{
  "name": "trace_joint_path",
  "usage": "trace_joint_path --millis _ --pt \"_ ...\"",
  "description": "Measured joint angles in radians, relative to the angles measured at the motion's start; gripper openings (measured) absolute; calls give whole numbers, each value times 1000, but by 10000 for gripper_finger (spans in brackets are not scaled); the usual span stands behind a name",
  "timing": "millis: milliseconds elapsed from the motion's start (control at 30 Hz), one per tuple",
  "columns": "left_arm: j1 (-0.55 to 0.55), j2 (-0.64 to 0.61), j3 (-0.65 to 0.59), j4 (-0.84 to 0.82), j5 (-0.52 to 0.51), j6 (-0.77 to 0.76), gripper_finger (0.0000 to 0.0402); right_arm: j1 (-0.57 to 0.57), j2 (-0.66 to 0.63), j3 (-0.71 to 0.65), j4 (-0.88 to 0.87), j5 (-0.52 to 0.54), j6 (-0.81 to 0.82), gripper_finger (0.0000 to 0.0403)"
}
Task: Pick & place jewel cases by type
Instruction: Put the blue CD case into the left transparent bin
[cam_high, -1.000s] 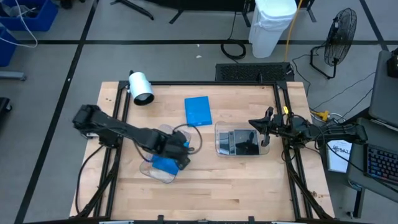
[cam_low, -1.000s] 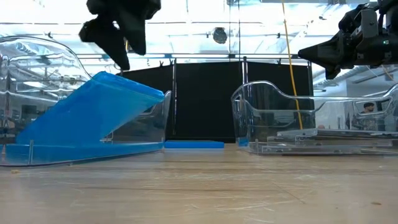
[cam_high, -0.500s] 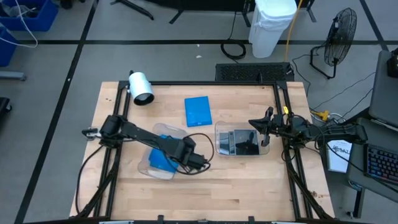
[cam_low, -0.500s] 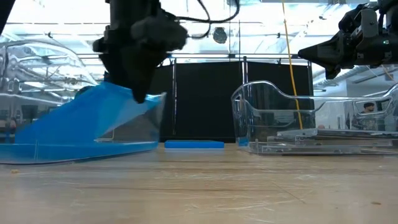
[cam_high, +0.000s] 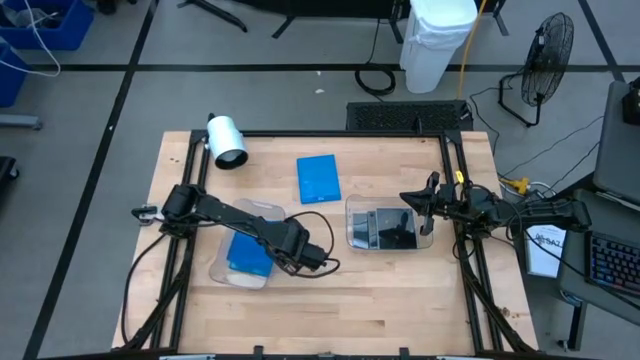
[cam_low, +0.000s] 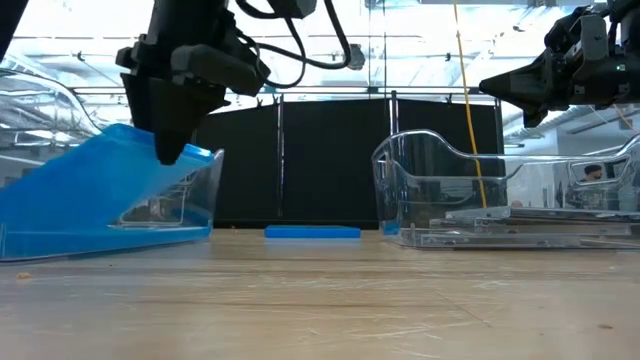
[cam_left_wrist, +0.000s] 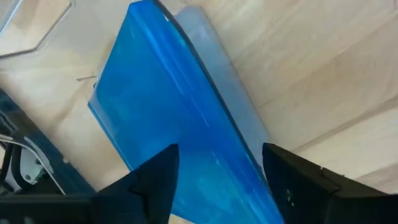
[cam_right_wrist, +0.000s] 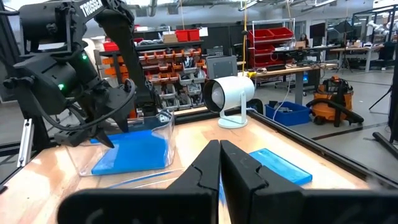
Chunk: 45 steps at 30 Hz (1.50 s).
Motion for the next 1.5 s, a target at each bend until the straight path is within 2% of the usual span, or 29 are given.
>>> trace_joint_path --millis 133,333,567,733,1000,1200,1500 --pt "0 -1 0 -5 19 38 169 0 0 0 0 0 0 4" --pt "0 -2 1 -21 25 80 33 0 0 0 0 0 0 4" --pt "-10 -2 88 -56 -9 91 35 0 0 0 0 0 0 4" --pt "-30 -2 194 -52 -36 171 34 0 0 0 0 0 0 4" --pt "-113 -3 360 -49 -166 469 34 0 0 0 0 0 0 4" --pt "-189 -3 373 -52 -211 766 34 0 0 0 0 0 0 4" --pt "-281 -6 373 -53 -245 1050 34 0 0 0 0 0 0 4"
